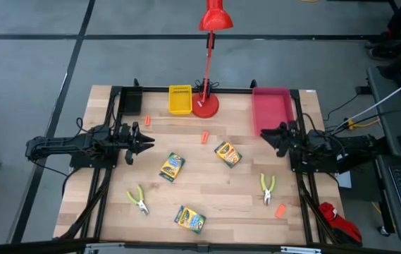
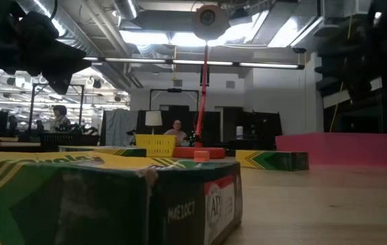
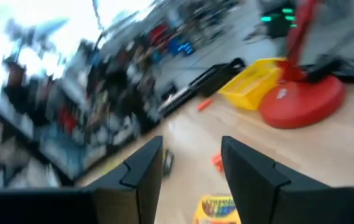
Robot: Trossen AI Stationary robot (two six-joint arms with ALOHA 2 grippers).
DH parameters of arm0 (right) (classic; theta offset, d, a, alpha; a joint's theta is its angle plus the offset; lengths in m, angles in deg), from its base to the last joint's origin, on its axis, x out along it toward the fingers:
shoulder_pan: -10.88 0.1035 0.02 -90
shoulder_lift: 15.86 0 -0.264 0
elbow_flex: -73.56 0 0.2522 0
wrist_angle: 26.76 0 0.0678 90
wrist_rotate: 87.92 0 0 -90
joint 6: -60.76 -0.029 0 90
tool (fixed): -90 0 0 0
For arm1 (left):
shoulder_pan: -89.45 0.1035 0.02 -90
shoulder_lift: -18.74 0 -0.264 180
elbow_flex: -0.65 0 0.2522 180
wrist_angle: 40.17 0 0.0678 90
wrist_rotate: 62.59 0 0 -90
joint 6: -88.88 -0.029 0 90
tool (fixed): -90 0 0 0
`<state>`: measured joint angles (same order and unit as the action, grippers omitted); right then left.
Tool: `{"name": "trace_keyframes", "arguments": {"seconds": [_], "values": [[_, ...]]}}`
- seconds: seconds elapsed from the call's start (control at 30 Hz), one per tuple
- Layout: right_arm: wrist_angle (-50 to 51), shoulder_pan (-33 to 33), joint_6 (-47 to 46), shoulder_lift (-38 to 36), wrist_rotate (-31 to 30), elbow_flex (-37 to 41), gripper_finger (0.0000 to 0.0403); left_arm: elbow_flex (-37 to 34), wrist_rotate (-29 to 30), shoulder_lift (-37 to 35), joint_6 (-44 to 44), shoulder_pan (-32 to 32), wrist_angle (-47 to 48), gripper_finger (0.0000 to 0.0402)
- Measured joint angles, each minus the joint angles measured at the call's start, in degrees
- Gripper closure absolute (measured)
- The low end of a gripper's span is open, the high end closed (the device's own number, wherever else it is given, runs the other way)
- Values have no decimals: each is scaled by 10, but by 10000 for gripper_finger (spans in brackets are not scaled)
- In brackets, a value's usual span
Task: Pick & Place School Supplies
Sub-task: Adjust the yellow crayon box
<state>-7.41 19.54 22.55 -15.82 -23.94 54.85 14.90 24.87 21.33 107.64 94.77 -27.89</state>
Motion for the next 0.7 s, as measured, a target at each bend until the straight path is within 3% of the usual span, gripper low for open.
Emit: {"name": "trace_keyframes", "arguments": {"seconds": [0.1,0.23,0.47,0.7], "values": [[-3,0,-85,12,-14,1,237,0,0,0,0,0,0,299],[-31,0,-187,66,38,20,237,0,0,0,0,0,0,299],[-190,-13,-216,184,74,41,237,0,0,0,0,0,0,299],[-400,-53,-164,266,90,41,237,0,0,0,0,0,0,299]]}}
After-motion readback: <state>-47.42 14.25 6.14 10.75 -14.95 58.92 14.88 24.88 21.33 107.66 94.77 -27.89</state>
